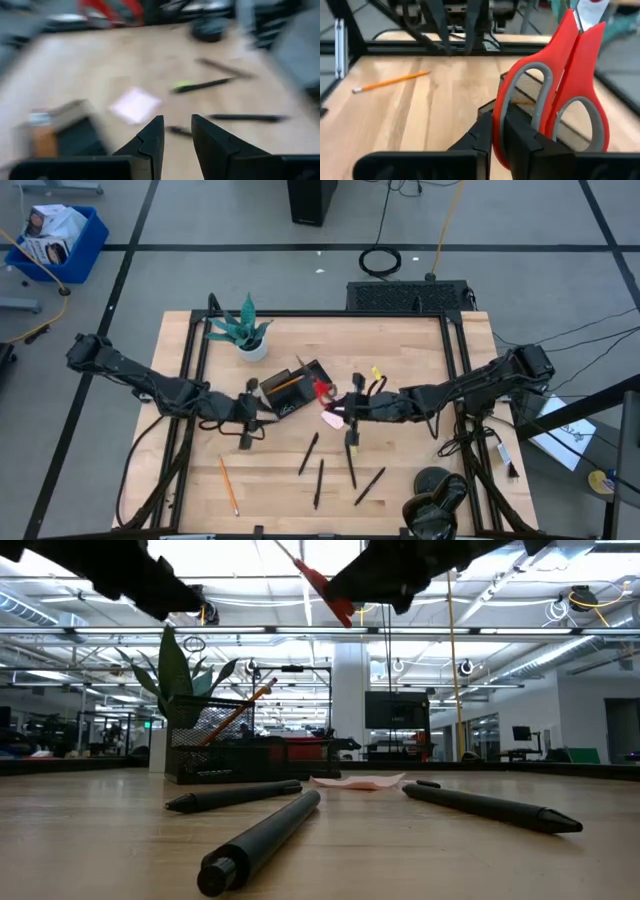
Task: Pick and place office supplies into organizer
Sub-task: Put the red scissors into the black desk organizer
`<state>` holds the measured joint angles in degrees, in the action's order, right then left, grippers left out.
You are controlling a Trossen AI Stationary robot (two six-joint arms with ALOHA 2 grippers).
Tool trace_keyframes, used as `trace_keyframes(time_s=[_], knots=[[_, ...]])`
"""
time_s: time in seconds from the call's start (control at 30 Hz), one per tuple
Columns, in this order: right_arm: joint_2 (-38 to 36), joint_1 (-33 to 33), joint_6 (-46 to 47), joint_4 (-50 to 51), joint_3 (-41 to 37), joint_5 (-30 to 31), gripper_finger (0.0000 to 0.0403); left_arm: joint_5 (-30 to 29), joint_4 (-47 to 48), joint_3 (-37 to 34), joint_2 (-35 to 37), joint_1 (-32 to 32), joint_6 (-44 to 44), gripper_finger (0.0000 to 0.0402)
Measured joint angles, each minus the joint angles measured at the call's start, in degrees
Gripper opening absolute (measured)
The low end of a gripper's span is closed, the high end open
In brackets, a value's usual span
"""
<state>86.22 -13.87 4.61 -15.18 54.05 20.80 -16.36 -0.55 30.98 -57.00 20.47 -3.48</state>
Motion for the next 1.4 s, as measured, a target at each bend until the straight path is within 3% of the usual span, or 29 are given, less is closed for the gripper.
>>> trace_keyframes(time_s=[0.07,0.17,0.23,0.33,0.47,0.67,0.8,0.9,1.0,1.27,1.4], knots=[[-0.2,0.7,3.7,2.2,0.0,-0.7,0.0028,-6.0,-1.0,0.0,-0.9,1.8,6.3,0.0102],[-0.4,2.6,11.2,4.2,-0.1,-6.1,0.0024,-7.9,-2.6,0.0,-2.6,3.5,18.4,0.0102],[-0.5,3.6,15.5,5.3,-0.1,-10.2,0.0023,-9.5,-4.3,0.0,-3.6,4.0,21.7,0.0102],[-0.4,4.2,20.0,5.8,0.0,-14.2,0.0026,-9.8,-5.5,0.1,-4.9,4.0,22.8,0.0102],[-0.4,4.1,24.8,8.3,0.0,-15.2,0.0026,-10.7,-8.6,0.2,-6.1,3.9,26.2,0.0102],[-0.4,4.4,32.0,11.4,0.0,-18.8,0.0026,-9.2,-15.6,0.5,-9.0,4.0,49.1,0.0102],[-0.4,4.4,36.3,11.1,0.0,-22.4,0.0028,-9.6,-23.4,0.5,-13.0,3.9,58.0,0.0102],[-0.4,4.4,38.5,12.3,0.0,-23.0,0.0023,-13.4,-27.7,0.6,-16.8,3.8,63.1,0.0102],[-0.4,4.4,39.7,13.2,0.0,-23.7,0.0022,-15.8,-27.3,2.3,-20.7,2.4,63.6,0.0110],[1.7,3.9,40.8,14.0,0.0,-25.6,0.0024,-13.6,-23.3,10.3,-27.3,1.3,62.2,0.0176],[1.8,3.7,39.9,13.5,0.0,-25.3,0.0025,-11.7,-19.9,13.1,-28.0,0.4,61.1,0.0187]])
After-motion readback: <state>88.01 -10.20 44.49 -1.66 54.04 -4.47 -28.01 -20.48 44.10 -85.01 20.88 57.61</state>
